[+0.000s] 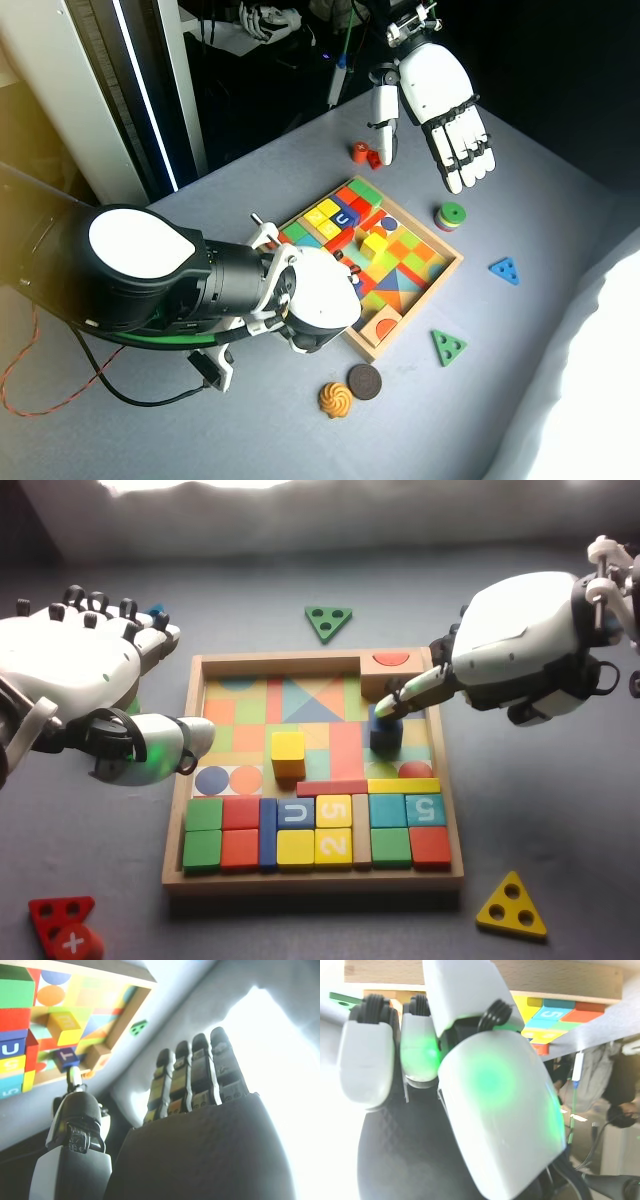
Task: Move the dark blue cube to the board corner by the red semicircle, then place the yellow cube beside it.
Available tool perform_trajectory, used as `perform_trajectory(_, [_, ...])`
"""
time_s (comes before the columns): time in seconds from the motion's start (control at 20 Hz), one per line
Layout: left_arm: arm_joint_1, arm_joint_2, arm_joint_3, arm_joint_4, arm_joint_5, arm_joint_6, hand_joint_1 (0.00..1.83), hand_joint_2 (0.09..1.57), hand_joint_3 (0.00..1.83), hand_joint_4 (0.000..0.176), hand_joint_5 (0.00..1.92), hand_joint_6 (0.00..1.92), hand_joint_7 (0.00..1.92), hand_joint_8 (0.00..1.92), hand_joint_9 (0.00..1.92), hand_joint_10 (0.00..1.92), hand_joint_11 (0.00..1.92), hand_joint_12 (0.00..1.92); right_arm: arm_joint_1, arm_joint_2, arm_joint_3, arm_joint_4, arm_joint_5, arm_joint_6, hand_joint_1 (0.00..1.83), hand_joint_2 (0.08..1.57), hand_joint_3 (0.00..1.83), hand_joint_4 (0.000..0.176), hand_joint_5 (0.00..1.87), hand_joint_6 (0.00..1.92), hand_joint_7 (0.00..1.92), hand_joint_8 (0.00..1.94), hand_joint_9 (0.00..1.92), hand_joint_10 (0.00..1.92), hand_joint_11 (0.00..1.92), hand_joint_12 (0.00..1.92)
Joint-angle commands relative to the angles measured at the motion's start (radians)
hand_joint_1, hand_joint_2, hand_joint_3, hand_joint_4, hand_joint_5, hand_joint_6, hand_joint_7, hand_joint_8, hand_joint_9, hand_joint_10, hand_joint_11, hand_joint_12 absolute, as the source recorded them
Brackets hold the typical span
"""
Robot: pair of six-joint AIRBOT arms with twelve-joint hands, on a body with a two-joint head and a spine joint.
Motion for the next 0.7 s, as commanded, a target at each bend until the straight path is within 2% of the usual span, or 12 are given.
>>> perform_trajectory(0.0, [-0.012, 0.007, 0.003, 0.065, -0.048, 0.004, 0.00, 1.33, 0.00, 0.000, 0.06, 0.01, 0.06, 0.01, 0.02, 0.00, 0.01, 0.01, 0.007, 0.015, 0.008, 0.012, -0.029, -0.002, 1.83, 1.23, 0.00, 0.000, 0.29, 0.01, 1.45, 1.94, 1.59, 1.92, 1.66, 1.92])
perform_trajectory(0.2, [-0.012, 0.007, 0.003, 0.066, -0.048, 0.004, 0.00, 1.33, 0.00, 0.000, 0.06, 0.00, 0.06, 0.00, 0.02, 0.00, 0.00, 0.01, 0.003, 0.015, 0.035, 0.012, -0.036, 0.007, 1.83, 1.24, 0.00, 0.000, 0.27, 0.00, 1.44, 1.94, 1.58, 1.92, 1.65, 1.92])
perform_trajectory(0.3, [-0.013, 0.007, 0.004, 0.066, -0.049, 0.004, 0.00, 1.33, 0.00, 0.000, 0.07, 0.01, 0.06, 0.00, 0.03, 0.00, 0.01, 0.02, 0.003, 0.015, 0.047, 0.012, -0.036, 0.007, 1.83, 1.24, 0.00, 0.008, 0.30, 0.01, 1.42, 1.94, 1.56, 1.92, 1.64, 1.92])
perform_trajectory(0.35, [-0.013, 0.007, 0.004, 0.066, -0.049, 0.004, 0.00, 1.33, 0.00, 0.000, 0.06, 0.00, 0.06, 0.00, 0.02, 0.00, 0.00, 0.01, 0.003, 0.016, 0.051, 0.012, -0.036, 0.007, 1.83, 1.24, 0.00, 0.000, 0.29, 0.01, 1.43, 1.94, 1.56, 1.92, 1.62, 1.92])
perform_trajectory(0.65, [-0.019, 0.007, 0.005, 0.064, -0.053, 0.004, 0.00, 1.33, 0.00, 0.000, 0.08, 0.01, 0.07, 0.01, 0.04, 0.01, 0.02, 0.02, 0.000, 0.023, 0.063, 0.012, -0.033, 0.004, 1.83, 1.25, 0.00, 0.000, 0.32, 0.01, 1.39, 1.94, 1.54, 1.92, 1.61, 1.92])
